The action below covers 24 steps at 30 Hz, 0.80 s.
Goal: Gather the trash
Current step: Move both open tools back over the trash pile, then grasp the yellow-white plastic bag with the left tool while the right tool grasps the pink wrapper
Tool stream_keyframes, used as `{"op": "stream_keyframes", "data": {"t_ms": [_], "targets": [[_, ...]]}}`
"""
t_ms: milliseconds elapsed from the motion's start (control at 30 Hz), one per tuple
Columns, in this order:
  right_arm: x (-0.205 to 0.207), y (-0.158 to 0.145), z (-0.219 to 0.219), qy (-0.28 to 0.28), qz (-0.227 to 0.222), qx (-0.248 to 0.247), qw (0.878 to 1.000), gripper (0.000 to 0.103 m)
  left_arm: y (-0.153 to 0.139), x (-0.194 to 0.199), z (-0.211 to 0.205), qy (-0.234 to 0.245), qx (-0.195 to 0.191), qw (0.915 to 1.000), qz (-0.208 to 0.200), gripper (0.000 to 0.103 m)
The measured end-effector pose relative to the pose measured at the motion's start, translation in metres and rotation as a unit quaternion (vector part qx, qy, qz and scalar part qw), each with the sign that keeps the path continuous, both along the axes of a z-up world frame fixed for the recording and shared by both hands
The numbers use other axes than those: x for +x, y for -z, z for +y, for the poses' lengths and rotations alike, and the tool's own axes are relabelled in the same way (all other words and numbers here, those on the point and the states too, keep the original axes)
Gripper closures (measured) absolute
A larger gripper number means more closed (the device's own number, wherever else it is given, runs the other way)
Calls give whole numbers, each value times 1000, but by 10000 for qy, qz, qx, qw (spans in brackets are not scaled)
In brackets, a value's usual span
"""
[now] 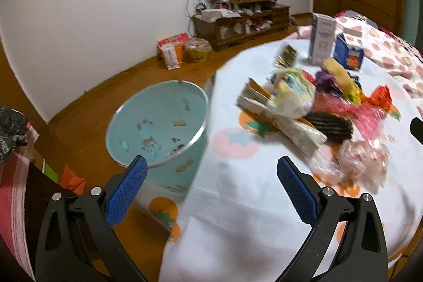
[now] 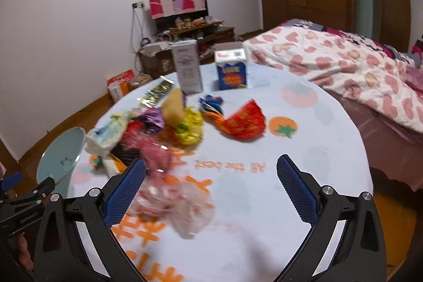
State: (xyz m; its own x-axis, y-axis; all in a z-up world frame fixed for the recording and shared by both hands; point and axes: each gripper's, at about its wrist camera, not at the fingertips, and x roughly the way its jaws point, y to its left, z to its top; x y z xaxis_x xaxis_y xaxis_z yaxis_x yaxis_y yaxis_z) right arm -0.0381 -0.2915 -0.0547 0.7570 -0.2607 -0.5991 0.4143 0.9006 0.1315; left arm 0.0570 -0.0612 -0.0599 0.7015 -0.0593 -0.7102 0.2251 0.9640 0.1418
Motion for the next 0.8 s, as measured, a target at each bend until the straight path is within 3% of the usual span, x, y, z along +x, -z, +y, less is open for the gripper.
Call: {"op": "stream_keyframes", "data": {"t_ms": [133, 233, 367, 633, 800], "targets": [[-4, 9, -9, 42, 113, 25, 9999, 7, 8, -2, -8, 104, 34, 9999, 96, 7], [-1, 14, -8, -61, 150, 154, 9997, 18, 12, -2, -11, 144, 106, 9998, 108, 7], [10, 13, -1, -311, 153, 233, 9991, 19, 14, 0, -10, 73, 125, 9998, 103, 7], [46, 3, 15, -832, 96, 277, 9961, 19, 2, 12, -2, 13, -87, 9999, -50, 8], [81, 16, 24, -1158, 366, 263, 9922, 30, -5, 20, -10, 205, -130, 9996, -172, 11]]}}
